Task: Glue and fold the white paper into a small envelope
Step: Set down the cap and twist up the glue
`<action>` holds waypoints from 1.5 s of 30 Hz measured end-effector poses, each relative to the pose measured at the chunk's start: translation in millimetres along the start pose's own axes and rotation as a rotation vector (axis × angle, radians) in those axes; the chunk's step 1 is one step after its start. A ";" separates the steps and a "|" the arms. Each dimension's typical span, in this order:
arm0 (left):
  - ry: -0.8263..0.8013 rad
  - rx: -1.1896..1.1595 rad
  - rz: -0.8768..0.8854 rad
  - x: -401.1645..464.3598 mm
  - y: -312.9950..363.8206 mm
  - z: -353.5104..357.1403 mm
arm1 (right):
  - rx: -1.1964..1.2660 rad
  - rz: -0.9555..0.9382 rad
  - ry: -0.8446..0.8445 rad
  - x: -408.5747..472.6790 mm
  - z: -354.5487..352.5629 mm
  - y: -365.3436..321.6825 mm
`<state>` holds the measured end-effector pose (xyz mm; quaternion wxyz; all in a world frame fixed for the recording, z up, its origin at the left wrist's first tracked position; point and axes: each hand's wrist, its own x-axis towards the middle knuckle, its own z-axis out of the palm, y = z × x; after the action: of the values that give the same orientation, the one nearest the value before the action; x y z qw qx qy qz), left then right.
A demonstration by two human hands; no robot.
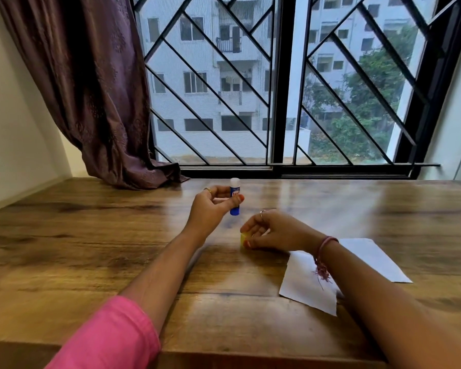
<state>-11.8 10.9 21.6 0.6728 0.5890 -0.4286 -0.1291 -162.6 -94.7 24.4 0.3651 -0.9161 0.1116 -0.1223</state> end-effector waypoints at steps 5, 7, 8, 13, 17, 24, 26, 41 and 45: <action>0.006 -0.048 -0.008 -1.8 4.4 2.0 | -0.032 0.013 -0.033 0.2 -1.7 -0.7; 0.002 -0.073 -0.009 -2.7 5.7 2.7 | 0.011 0.026 0.005 -1.1 -5.9 -0.5; -0.001 -0.081 -0.008 -3.4 6.8 3.3 | 0.038 0.026 0.049 -2.0 -8.6 -0.9; -0.006 -0.142 -0.015 -6.6 12.6 9.3 | 0.372 0.034 0.183 -7.2 -16.0 -6.8; -0.027 -0.209 -0.018 -10.6 16.4 13.4 | 0.528 0.062 0.203 -10.2 -11.6 -14.5; -0.050 -0.299 -0.049 -14.8 19.8 17.9 | 0.827 0.071 0.244 -16.6 1.4 -20.4; -0.079 -0.299 -0.039 -16.0 19.8 19.5 | 0.851 0.079 0.266 -21.8 1.9 -19.3; -0.177 -0.312 -0.070 -19.2 23.2 24.2 | 1.267 0.159 0.125 -42.6 7.0 -21.5; -0.181 -0.328 -0.056 -20.4 25.4 22.2 | 1.369 0.090 0.178 -42.7 10.8 -23.4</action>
<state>-48.6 16.5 34.5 0.7148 0.4691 -0.4439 -0.2682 -197.0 -58.7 27.0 0.8553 -0.4607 0.0768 -0.2245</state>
